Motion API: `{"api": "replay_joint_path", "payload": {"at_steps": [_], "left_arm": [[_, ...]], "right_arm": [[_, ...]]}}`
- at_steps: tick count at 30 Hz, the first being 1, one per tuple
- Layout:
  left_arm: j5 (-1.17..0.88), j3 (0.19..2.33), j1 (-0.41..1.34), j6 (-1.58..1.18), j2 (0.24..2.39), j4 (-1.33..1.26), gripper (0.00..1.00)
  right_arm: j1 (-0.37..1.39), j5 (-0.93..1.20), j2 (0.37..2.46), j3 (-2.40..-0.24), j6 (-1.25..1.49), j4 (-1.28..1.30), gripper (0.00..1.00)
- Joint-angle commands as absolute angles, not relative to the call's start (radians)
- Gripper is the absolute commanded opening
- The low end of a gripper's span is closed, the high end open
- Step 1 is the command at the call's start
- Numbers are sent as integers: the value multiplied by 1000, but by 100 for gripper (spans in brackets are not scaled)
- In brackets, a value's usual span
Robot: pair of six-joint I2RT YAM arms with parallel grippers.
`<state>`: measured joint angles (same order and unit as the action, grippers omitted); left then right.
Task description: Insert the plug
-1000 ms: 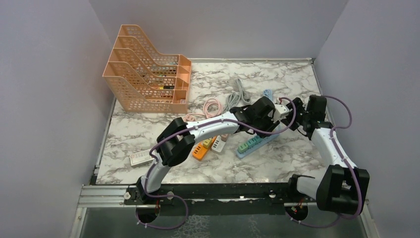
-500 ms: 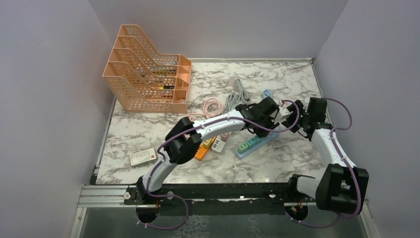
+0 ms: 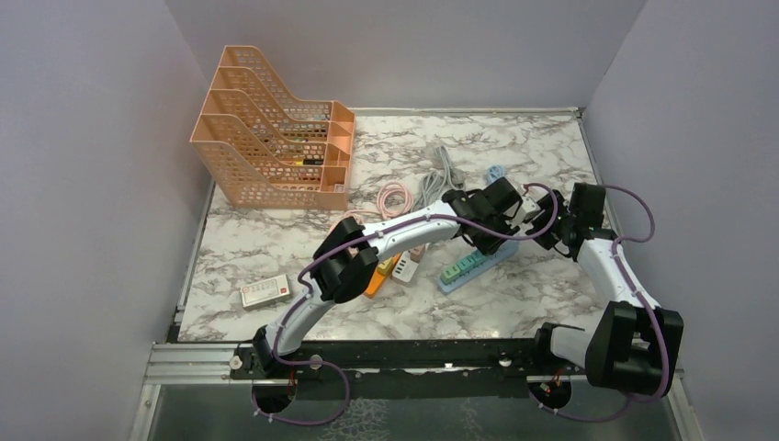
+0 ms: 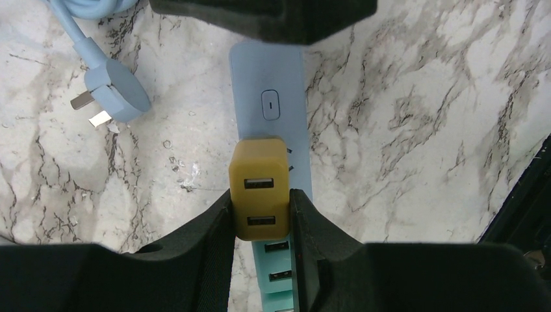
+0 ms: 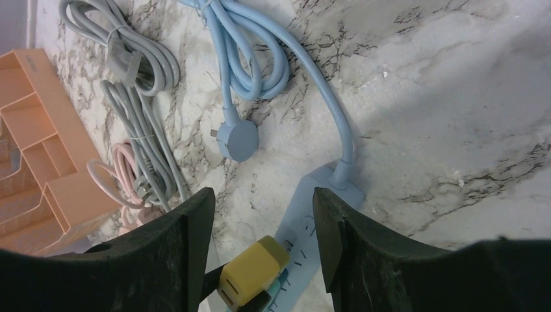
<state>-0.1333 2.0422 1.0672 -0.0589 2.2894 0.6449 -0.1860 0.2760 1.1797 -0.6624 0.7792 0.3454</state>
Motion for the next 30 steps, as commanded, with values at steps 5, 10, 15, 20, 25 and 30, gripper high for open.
{"api": "replay_joint_path", "payload": {"at_steps": [5, 10, 15, 20, 25, 30], "left_arm": [[-116, 2086, 1072, -138, 2334, 732, 11], [-108, 2092, 1072, -155, 2348, 751, 10], [-77, 2095, 1073, -173, 2364, 762, 10], [-29, 2089, 1081, -170, 2406, 771, 9], [8, 2056, 1097, -162, 2433, 772, 8], [34, 2028, 1109, -158, 2448, 770, 7]], "right_arm": [[-199, 226, 1175, -647, 756, 353, 57], [-201, 225, 1177, -643, 753, 350, 57], [-202, 225, 1181, -638, 752, 347, 56], [-204, 219, 1181, -632, 748, 344, 56], [-206, 212, 1183, -628, 744, 341, 56], [-208, 209, 1188, -626, 741, 339, 56]]}}
